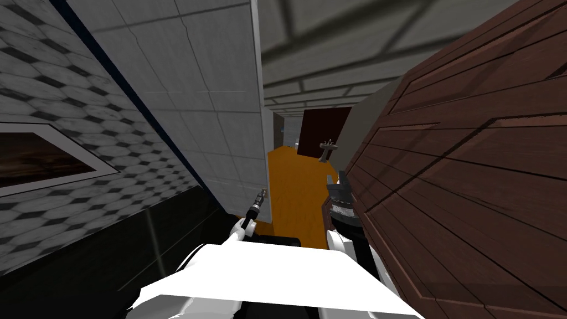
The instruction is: Push the door open
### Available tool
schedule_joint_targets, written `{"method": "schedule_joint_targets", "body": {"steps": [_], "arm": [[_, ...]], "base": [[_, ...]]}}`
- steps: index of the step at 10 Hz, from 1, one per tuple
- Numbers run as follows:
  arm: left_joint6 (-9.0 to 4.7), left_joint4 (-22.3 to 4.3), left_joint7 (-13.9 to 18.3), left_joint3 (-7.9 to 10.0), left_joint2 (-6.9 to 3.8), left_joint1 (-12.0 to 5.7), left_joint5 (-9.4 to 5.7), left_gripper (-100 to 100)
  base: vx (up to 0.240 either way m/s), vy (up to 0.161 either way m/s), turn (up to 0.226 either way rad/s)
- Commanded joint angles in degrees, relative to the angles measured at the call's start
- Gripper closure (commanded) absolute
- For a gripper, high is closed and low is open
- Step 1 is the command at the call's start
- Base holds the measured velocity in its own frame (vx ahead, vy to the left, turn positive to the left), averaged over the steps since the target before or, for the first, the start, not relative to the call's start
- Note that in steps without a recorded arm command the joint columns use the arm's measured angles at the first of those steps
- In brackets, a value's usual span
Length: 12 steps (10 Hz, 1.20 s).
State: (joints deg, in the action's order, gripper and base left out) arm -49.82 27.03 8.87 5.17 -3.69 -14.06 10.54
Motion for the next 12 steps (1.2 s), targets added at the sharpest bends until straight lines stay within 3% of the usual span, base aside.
{"method": "schedule_joint_targets", "body": {"steps": [1, 5, 6, 7, 11, 12], "arm": [[-1.34, -2.5, -0.5, 0.69, -0.53, -1.81, -0.46, 100], [-1.07, -2.4, -1.3, 2.33, -1.23, -1.67, -1.76, 100], [-1.07, -5.3, -1.3, 2.33, -1.23, -1.67, -1.76, 100], [-0.95, -2.3, -1.7, 3.06, -1.47, -1.6, -2.34, 100], [-0.95, -2.3, -1.7, 3.06, -1.47, -1.6, -2.34, 100], [-0.78, -2.2, -2.2, 4.11, -1.76, -1.51, -3.18, 100]], "base": [[0.057, -0.005, -0.01], [0.126, -0.056, 0.033], [0.136, -0.039, 0.019], [0.158, -0.05, 0.044], [0.046, -0.011, -0.001], [0.116, -0.055, 0.082]]}}
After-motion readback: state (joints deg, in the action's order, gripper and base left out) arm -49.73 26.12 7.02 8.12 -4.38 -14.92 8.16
